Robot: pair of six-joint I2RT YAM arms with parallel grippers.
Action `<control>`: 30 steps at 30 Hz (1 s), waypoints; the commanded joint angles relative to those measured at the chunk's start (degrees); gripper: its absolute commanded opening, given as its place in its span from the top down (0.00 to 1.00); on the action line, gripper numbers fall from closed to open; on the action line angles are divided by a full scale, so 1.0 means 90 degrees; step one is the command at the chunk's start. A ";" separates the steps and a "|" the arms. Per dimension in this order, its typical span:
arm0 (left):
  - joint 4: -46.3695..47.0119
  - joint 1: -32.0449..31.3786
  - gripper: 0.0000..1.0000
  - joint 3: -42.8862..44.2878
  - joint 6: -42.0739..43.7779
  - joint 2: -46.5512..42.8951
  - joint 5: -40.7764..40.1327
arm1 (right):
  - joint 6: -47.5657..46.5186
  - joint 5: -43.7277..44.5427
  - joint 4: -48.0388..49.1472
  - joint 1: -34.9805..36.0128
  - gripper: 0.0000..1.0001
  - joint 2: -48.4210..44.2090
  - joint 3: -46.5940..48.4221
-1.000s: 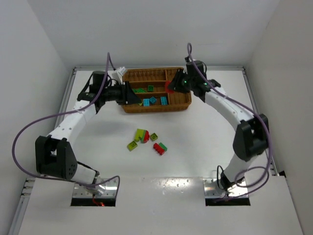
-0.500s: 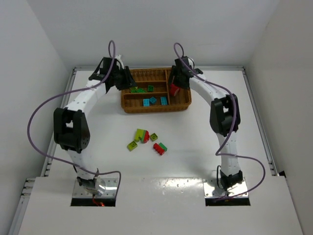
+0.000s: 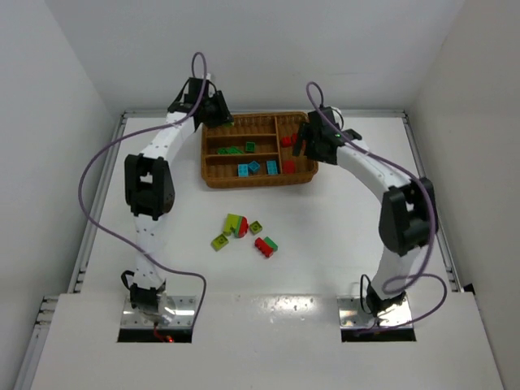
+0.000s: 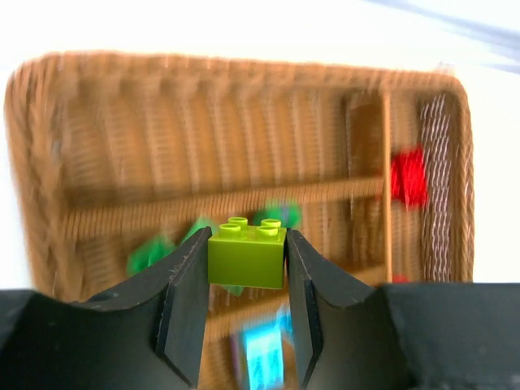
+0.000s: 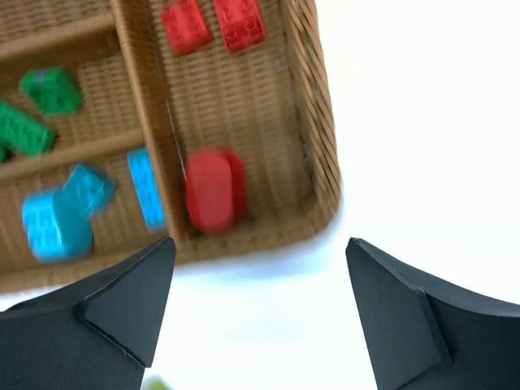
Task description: Sort the legos into containers by color
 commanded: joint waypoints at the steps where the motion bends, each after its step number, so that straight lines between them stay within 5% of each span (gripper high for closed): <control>1: 0.0110 -0.0096 1.00 0.1048 -0.0146 0.0697 -0.0186 | 0.0091 -0.0063 0.0310 0.0055 0.14 -0.1105 -0.0840; 11: 0.1067 -0.0096 1.00 0.2065 -0.0684 0.2173 -0.0313 | 0.0150 -0.0064 -0.0089 0.0055 0.14 -0.2728 -0.1974; 12: 0.1067 -0.0154 0.96 0.2152 -0.0684 0.2232 -0.0226 | 0.0150 -0.0064 -0.0158 0.0055 0.14 -0.2786 -0.1975; 13: 0.1067 -0.0154 0.72 0.2095 -0.0684 0.2232 -0.0158 | 0.0150 -0.0064 -0.0158 0.0055 0.14 -0.2787 -0.1975; 16: 0.1067 -0.0154 0.44 0.1891 -0.0558 0.1901 0.0019 | 0.0083 -0.0141 -0.0217 0.0055 0.14 -0.2710 -0.1975; 23: 0.0980 -0.0291 0.24 0.0838 0.0057 0.0401 0.0439 | -0.0162 -0.0804 -0.0149 0.0269 0.14 -0.2592 -0.2101; 30: 0.0628 -0.0476 0.21 -0.1424 0.0274 -0.1622 -0.0213 | -0.0874 -0.1420 -0.0207 0.1362 0.14 -0.2348 -0.2229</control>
